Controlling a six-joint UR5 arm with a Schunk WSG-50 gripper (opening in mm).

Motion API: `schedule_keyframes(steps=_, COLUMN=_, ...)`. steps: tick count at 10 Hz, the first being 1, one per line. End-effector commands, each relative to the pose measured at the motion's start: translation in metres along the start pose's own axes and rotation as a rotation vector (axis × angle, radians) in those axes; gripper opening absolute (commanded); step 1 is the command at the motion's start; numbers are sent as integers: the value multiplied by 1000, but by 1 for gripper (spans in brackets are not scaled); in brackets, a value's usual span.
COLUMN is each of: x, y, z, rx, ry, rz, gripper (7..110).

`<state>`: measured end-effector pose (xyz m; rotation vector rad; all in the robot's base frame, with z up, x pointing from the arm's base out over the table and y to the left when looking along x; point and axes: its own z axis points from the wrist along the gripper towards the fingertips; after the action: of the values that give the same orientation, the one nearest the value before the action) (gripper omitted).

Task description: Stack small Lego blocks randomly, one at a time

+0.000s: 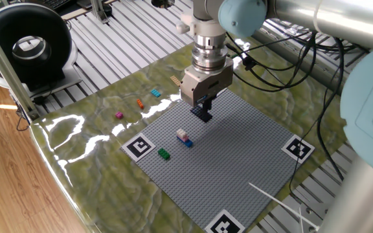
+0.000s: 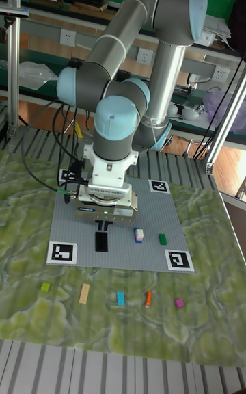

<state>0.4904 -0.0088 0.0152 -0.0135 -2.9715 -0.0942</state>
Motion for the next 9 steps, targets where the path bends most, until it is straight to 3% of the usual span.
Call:
schedule_keyframes(steps=1, x=-4, y=-1, z=10, rx=-1, ry=-19, rz=6, gripper=7)
schedule_keyframes(steps=9, x=-9, y=-2, z=29, rx=2, ry=-27, rz=5, gripper=7)
